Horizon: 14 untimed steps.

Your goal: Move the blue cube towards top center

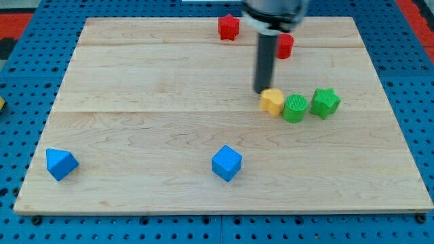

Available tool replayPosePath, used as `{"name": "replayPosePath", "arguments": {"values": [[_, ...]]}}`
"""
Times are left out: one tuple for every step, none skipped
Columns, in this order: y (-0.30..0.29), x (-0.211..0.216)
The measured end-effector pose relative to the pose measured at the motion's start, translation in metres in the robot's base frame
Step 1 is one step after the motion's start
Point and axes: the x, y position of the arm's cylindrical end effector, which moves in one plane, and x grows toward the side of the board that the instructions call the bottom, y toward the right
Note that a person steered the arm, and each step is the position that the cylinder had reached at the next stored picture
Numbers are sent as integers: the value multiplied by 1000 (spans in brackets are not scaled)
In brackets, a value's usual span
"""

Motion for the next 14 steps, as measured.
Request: {"name": "replayPosePath", "arguments": {"values": [[-23, 2], [-70, 32], [-4, 96], [-11, 149], [-104, 188], [-161, 158], [-122, 163], [-95, 186], [-50, 149], [-103, 97], [-144, 96], [-177, 93], [-211, 48], [-225, 1]]}}
